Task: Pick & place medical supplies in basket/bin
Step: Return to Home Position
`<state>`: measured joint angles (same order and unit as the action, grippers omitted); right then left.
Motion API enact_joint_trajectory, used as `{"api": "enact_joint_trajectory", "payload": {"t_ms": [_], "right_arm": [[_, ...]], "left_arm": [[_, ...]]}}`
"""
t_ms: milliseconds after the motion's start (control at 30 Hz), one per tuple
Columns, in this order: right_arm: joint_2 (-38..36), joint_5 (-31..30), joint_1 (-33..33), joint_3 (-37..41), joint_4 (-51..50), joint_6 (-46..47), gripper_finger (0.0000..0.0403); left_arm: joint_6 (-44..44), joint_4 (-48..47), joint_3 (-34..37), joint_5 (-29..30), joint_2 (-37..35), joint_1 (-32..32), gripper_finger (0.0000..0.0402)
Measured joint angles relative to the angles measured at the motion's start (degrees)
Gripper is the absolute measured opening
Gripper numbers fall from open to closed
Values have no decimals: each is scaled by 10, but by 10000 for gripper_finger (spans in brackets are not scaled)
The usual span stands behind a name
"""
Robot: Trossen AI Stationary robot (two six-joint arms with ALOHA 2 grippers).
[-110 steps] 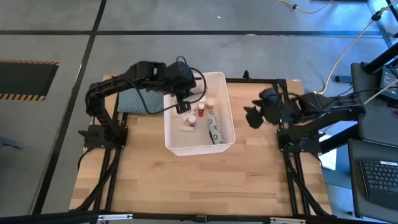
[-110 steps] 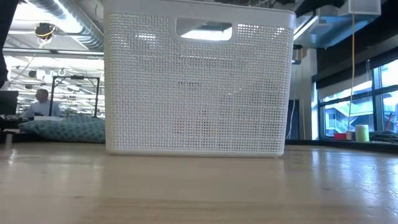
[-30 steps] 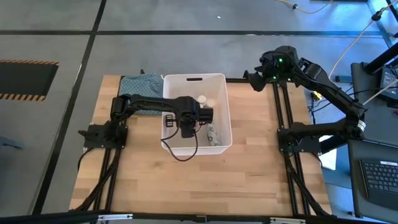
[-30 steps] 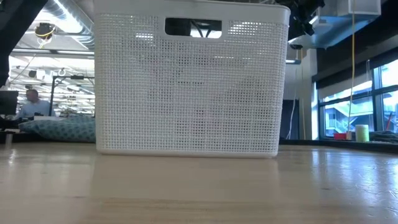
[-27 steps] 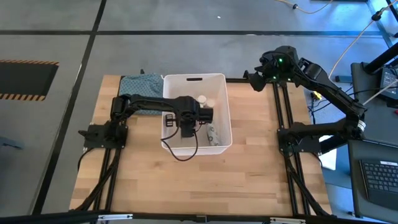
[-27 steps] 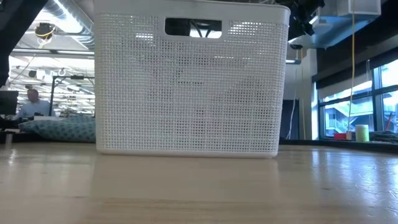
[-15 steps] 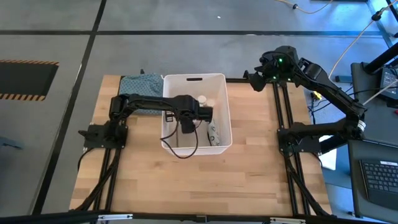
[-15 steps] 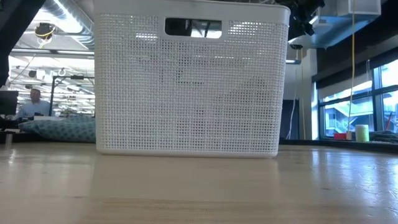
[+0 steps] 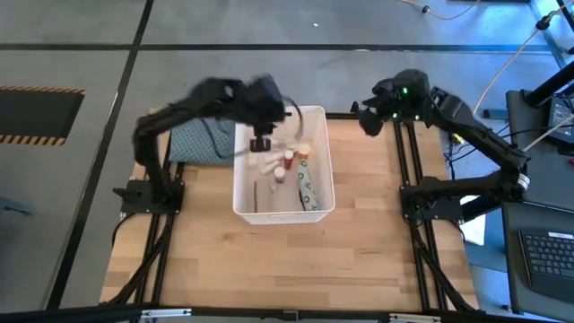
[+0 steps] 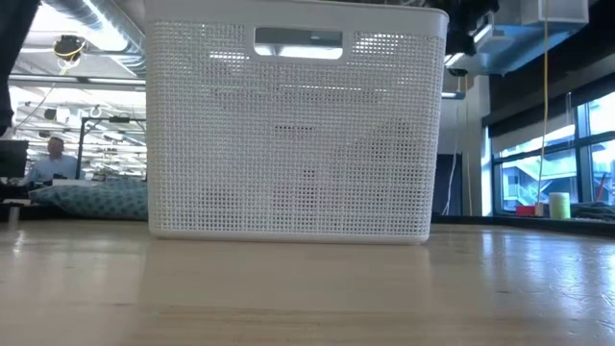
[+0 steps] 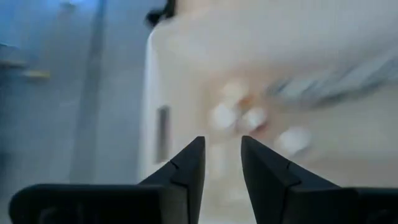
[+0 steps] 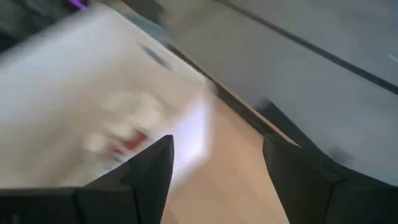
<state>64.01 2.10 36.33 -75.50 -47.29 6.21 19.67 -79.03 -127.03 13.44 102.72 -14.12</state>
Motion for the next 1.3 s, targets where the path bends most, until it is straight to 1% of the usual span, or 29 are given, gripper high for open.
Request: {"api": "enact_joint_trajectory", "payload": {"t_ms": [67, 100, 167, 267, 400, 467, 533, 600, 667, 833, 933, 1033, 1233, 1300], "right_arm": [[-29, 27, -27, 59, 93, 26, 248], [-49, 36, -41, 99, 148, 40, 248], [-96, 40, -65, 177, 222, 63, 248], [-180, 36, -91, 262, 269, 85, 248], [-281, 42, -116, 316, 300, 88, 248], [-322, 40, -121, 325, 286, 87, 248], [-358, 40, -123, 328, 250, 86, 248], [-387, 40, -123, 328, 216, 108, 248], [-406, 40, -123, 328, 197, 131, 248], [-433, 40, -123, 328, 196, 121, 248], [-436, 41, -123, 328, 204, 90, 248], [-436, 42, -123, 342, 228, 85, 248], [-445, 117, -124, 460, 409, 122, 248], [-454, 121, -124, 499, 463, 133, 248]], "left_arm": [[-49, 34, 14, -101, -38, -28, 95], [-60, 54, 28, -135, -59, -39, 93], [-73, 93, 61, -149, -103, -50, 88], [-103, 155, 134, -131, -170, -60, 78], [-145, 258, 271, -104, -282, -63, 68], [-160, 322, 356, -104, -340, -63, 64], [-182, 388, 445, -107, -397, -62, 61], [-202, 439, 528, -108, -453, -59, 59], [-224, 485, 606, -98, -508, -57, 57], [-265, 585, 769, -80, -630, -57, 53], [-266, 634, 842, -77, -698, -58, 51], [-278, 661, 897, -58, -756, -60, 48], [-337, 657, 986, -14, -873, -60, 42], [-346, 658, 1011, 6, -909, -60, 38]]}}
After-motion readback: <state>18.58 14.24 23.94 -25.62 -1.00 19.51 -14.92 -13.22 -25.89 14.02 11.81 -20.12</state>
